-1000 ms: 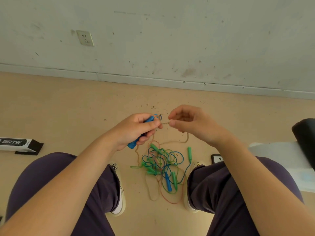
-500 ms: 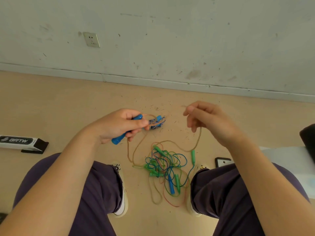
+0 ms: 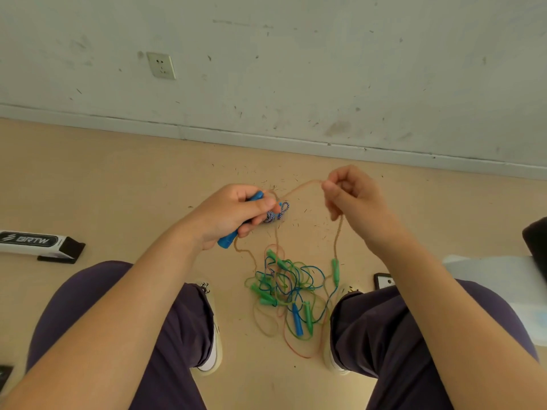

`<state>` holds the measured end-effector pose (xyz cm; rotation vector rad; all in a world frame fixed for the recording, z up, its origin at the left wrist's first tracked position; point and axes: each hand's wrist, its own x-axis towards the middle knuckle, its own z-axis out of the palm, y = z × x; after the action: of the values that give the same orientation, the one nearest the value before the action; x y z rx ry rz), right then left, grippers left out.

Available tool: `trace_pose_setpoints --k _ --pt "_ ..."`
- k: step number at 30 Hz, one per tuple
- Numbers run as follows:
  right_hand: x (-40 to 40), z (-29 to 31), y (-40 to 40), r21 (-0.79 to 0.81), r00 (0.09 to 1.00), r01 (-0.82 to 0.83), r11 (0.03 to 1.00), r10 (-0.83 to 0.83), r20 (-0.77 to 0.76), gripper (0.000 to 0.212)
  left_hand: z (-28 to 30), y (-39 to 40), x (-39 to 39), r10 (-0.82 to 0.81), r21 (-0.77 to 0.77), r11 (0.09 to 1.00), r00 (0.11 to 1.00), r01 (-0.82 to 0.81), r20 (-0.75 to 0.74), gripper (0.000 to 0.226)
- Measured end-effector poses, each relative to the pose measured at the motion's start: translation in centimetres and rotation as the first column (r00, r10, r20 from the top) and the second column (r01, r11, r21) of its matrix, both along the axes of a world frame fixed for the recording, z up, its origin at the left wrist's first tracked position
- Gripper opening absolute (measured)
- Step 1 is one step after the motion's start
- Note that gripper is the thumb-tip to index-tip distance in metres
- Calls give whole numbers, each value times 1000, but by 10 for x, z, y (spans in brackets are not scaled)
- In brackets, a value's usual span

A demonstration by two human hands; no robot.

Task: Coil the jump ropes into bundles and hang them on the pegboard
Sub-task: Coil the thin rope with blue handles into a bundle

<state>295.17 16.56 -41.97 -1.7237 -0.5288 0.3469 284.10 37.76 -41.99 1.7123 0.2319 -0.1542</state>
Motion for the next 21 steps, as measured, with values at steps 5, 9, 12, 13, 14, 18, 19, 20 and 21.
trace_pose_setpoints --k 5,9,12,13,14,18,19,20,21 --pt "-24 -8 14 -41 950 -302 952 297 -100 21 -4 -13 1 -44 -29 999 999 44 -5 16" --pt "-19 -6 16 -151 982 -181 972 187 23 13 -3 -9 1 -78 16 997 997 78 -26 25" --pt "-3 1 4 -62 999 -30 998 33 42 14 1 5 1 -20 29 999 1000 20 0 23" --pt "0 3 -1 -27 999 -22 999 23 30 12 2 9 1 -2 34 999 1000 2 7 24" --pt "2 5 -4 -5 998 -52 999 52 16 8 1 11 1 9 34 999 1000 -10 10 25" --pt "-8 5 -1 12 956 -277 961 277 -95 26 -3 -2 0 -6 -12 1000 1000 6 6 21" --pt "-13 4 2 -8 944 -313 950 311 -110 26 -4 -9 0 -22 -46 999 1000 23 7 19" --pt "-18 1 6 -41 939 -332 942 326 -105 23 -6 -15 1 -47 -75 996 999 47 7 19" --pt "-21 -1 9 -81 943 -329 941 321 -91 19 -7 -19 2 -76 -90 993 997 76 6 20"
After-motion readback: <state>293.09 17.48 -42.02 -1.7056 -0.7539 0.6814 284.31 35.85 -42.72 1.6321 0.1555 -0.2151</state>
